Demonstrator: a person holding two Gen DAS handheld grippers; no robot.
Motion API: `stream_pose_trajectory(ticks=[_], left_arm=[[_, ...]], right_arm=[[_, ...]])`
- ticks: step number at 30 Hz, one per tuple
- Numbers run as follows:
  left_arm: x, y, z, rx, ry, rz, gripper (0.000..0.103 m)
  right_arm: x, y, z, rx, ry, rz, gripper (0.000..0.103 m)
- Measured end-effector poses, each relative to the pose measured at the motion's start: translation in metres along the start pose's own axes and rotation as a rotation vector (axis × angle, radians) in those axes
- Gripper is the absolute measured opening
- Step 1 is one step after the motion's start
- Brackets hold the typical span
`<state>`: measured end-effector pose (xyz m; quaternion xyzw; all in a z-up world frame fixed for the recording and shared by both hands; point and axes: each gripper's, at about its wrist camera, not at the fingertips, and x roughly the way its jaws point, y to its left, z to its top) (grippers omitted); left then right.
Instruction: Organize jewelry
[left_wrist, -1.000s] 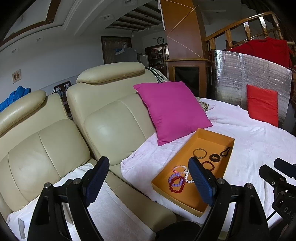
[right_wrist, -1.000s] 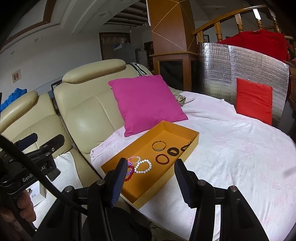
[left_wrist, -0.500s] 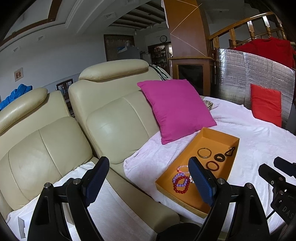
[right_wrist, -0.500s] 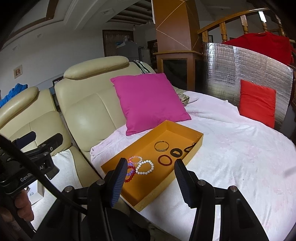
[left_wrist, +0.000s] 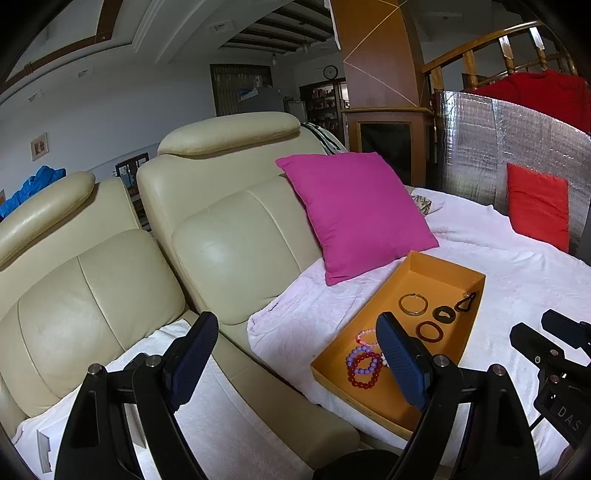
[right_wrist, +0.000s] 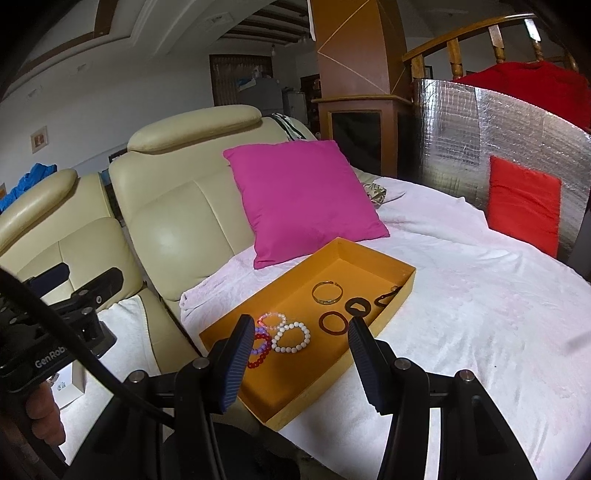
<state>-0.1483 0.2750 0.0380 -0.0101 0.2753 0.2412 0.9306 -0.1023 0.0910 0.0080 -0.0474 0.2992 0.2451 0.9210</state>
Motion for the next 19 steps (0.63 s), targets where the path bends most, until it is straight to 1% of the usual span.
stream_pose_trajectory(ticks=[14, 17, 19], left_arm=[[0.009, -0.023, 0.004, 0.027, 0.014, 0.026, 0.087], [0.008, -0.043, 0.007, 0.062, -0.001, -0.022, 0.087], [0.009, -0.071, 0.011, 0.102, -0.007, -0.068, 0.087]], right_arm=[[0.018, -0.021, 0.005, 0.03, 0.007, 0.025, 0.057], [0.015, -0.038, 0.005, 0.057, -0.018, 0.015, 0.057], [0.012, -0.055, 0.004, 0.083, -0.034, -0.002, 0.057]])
